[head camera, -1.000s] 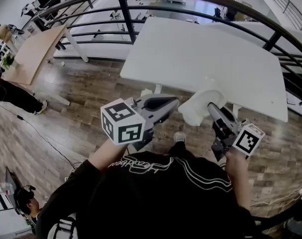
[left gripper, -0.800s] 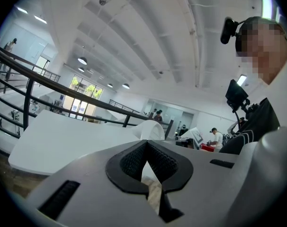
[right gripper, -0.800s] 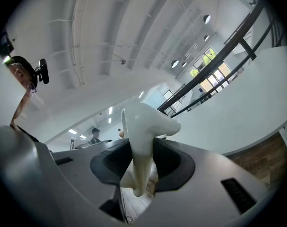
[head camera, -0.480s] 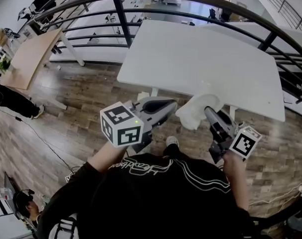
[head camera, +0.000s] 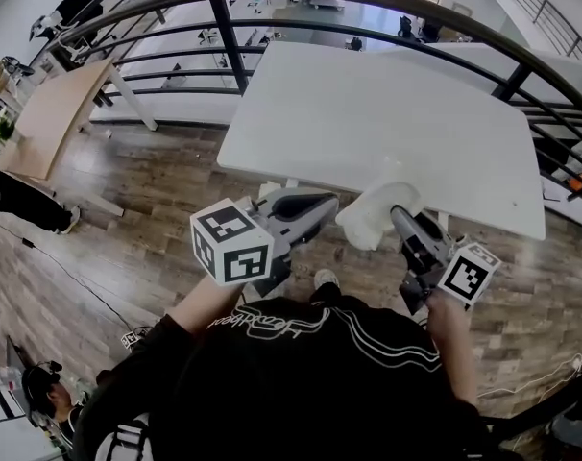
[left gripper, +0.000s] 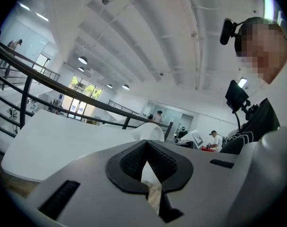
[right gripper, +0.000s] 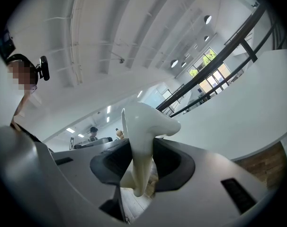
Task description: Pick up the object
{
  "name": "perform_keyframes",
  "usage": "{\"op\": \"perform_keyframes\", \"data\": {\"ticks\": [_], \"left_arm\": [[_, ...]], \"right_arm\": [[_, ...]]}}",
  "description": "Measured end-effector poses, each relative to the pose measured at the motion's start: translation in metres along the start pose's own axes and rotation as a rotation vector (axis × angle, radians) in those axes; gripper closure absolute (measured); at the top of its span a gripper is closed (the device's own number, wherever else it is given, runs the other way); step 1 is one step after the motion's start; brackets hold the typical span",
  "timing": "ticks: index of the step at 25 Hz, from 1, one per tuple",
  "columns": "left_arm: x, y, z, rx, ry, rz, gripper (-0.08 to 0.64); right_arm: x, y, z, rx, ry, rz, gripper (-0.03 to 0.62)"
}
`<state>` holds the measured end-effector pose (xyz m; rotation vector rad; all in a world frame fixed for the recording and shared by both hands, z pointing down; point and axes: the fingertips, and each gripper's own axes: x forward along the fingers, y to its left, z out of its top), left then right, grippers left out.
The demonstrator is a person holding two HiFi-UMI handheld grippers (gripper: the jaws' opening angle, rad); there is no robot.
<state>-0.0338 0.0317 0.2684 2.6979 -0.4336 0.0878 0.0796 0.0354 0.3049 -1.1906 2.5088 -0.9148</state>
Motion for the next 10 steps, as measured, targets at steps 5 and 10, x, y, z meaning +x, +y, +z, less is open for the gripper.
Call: {"op": "perform_keyframes", "data": {"ticks": [5,10], "left_arm": [[0.0006,0.0022,-0.0033,0.002,-0.002,-0.001,0.554],[0.0006,0.0039,-0.0021,-0.007,-0.006,0.003,0.554]], "right_arm": [[0.0002,-0.002,-0.001,-0.001,-0.01,0.004,0.46],[0.0018,-0.0001,-0.0002,-0.008,-0.002,0.011,0.46]]}}
